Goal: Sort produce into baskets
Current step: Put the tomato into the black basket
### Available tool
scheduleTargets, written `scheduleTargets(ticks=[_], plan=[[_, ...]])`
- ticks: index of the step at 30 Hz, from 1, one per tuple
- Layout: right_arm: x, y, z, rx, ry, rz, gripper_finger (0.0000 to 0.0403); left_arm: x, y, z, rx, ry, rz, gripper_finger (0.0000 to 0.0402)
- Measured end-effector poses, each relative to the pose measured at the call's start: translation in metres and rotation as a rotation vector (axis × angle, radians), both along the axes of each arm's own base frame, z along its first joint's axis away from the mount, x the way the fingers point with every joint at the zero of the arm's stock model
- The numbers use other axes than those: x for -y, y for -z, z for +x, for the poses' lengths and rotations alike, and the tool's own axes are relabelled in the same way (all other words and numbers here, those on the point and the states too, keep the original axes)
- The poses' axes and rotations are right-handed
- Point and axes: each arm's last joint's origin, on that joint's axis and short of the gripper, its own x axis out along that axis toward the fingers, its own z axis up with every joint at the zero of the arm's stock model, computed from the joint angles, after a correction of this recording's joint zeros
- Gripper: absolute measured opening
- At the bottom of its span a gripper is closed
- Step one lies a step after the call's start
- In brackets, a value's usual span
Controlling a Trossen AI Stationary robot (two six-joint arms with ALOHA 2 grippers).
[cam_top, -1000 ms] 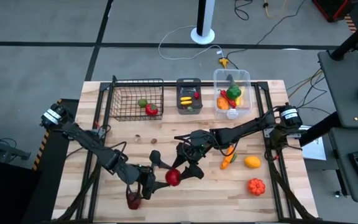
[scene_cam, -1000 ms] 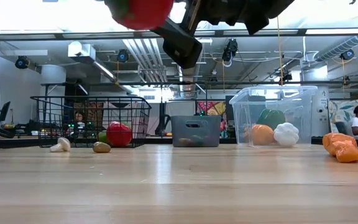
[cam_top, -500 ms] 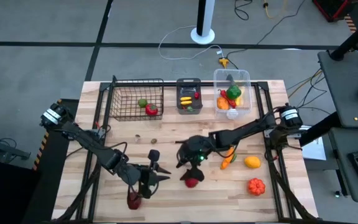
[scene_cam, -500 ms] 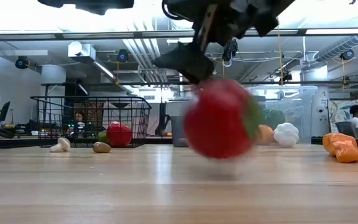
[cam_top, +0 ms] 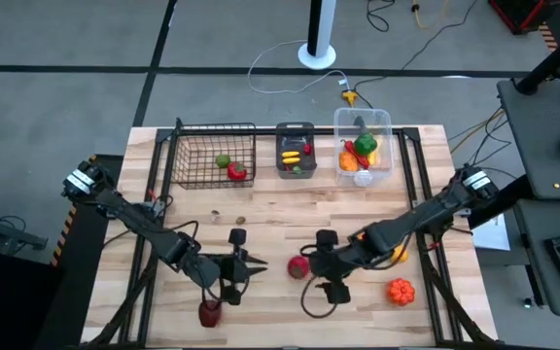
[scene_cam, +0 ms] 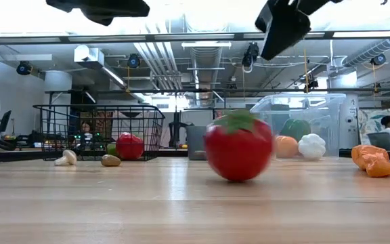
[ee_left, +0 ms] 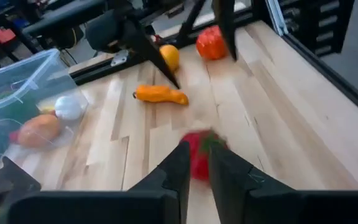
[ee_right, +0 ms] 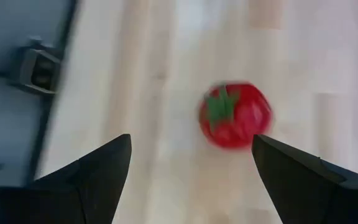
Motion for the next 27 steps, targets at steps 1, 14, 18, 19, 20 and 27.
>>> scheduleTargets(ticks=[1,14,18,19,20,27], plan=[[-0.001,0.001,-0.003,-0.007,0.007,-0.034,0.0325,0.000,-0.001,0.000,0.007,-0.003,-0.005,0.0048],[0.024,0.023,0.026,0.000,0.146,-0.043,0.0325,-0.004,0.002,-0.001,0.027,-0.131,-0.038,0.0273],[0.029,0.032,0.039,0.055,0.063,-0.099,0.0325,-0.005,0.007,-0.002,0.011,-0.129,-0.018,0.0323],[0.030,0.035,0.042,0.058,0.055,-0.105,0.0325,-0.005,0.008,-0.003,0.006,-0.129,-0.015,0.0331],[0.032,0.038,0.044,0.053,0.057,-0.103,0.0325,-0.005,0.009,-0.003,0.003,-0.131,-0.018,0.0337],[0.039,0.061,0.055,0.011,0.031,-0.116,0.0325,-0.007,0.015,-0.006,-0.010,-0.147,-0.041,0.0347]])
